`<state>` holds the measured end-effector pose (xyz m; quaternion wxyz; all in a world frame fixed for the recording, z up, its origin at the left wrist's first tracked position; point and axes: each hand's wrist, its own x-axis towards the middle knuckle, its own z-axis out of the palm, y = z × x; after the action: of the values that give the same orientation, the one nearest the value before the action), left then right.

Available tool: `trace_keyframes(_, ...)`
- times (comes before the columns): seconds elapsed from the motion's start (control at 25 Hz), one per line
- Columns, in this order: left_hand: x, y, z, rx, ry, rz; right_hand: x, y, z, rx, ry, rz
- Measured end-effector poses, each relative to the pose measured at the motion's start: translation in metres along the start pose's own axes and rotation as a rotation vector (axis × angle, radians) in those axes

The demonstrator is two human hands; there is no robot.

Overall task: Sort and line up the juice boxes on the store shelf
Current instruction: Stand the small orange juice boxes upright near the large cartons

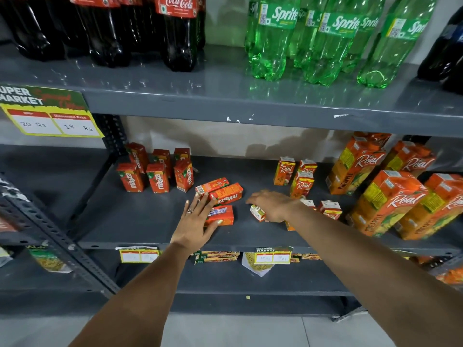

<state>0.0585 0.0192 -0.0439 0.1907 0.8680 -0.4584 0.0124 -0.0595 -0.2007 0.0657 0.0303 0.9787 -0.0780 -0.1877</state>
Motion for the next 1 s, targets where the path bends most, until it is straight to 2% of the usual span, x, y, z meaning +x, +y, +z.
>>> trace_keyframes(0.2, -0.001, -0.003, 0.001, -0.019, 0.041, 0.004, 0.013, -0.003, 0.013, -0.007, -0.012, -0.011)
trace_keyframes(0.36, -0.001, -0.003, 0.002, -0.025, 0.025, -0.005, 0.014, -0.003, 0.002, -0.039, 0.056, 0.001)
trace_keyframes(0.56, -0.002, -0.003, 0.002, -0.005, 0.036, 0.002, 0.002, 0.008, -0.038, 0.198, 0.167, 0.08)
trace_keyframes(0.72, -0.002, -0.004, 0.002, 0.023, 0.049, 0.007, -0.014, 0.014, -0.053, 0.371, 0.138, 0.151)
trace_keyframes(1.0, -0.001, -0.003, 0.002, 0.002, 0.051, 0.007, -0.03, 0.008, -0.043, 0.314, 0.091, 0.294)
